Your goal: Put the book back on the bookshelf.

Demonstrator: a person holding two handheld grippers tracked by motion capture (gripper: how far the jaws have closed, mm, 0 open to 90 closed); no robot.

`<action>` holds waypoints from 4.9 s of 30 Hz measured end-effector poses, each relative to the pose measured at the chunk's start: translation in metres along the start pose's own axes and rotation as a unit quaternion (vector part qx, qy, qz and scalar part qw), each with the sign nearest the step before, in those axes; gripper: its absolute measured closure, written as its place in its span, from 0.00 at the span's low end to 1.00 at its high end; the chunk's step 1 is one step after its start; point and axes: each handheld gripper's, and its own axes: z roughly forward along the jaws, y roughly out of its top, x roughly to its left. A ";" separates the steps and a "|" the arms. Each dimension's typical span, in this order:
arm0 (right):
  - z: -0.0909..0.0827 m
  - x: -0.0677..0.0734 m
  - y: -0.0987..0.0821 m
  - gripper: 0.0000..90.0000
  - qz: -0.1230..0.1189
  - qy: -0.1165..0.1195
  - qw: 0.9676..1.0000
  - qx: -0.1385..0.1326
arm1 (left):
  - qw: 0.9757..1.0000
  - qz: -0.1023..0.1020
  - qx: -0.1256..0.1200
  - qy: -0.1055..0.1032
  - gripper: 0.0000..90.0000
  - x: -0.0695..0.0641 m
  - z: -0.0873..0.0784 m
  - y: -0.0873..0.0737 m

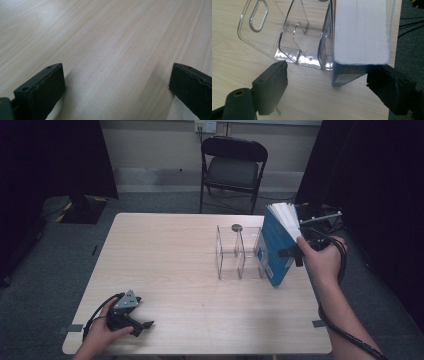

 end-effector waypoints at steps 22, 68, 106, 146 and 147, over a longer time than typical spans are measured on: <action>-0.004 0.009 -0.024 0.19 -0.022 0.018 1.000 0.003 | 1.000 0.000 -0.003 0.003 0.00 0.000 0.001 0.000; 0.055 0.057 -0.061 0.20 -0.072 0.073 0.995 0.019 | 1.000 -0.014 -0.005 -0.007 0.00 -0.002 0.002 -0.001; 0.107 0.103 -0.080 0.20 -0.091 0.116 0.989 0.030 | 1.000 -0.014 -0.005 -0.007 0.00 -0.002 0.002 -0.001; 0.165 0.140 -0.108 0.21 -0.097 0.142 0.983 0.066 | 1.000 -0.014 -0.005 -0.007 0.00 -0.002 0.002 -0.001; 0.166 0.140 -0.109 0.21 -0.099 0.139 0.983 0.067 | 1.000 -0.015 -0.006 -0.007 0.00 -0.002 0.002 -0.001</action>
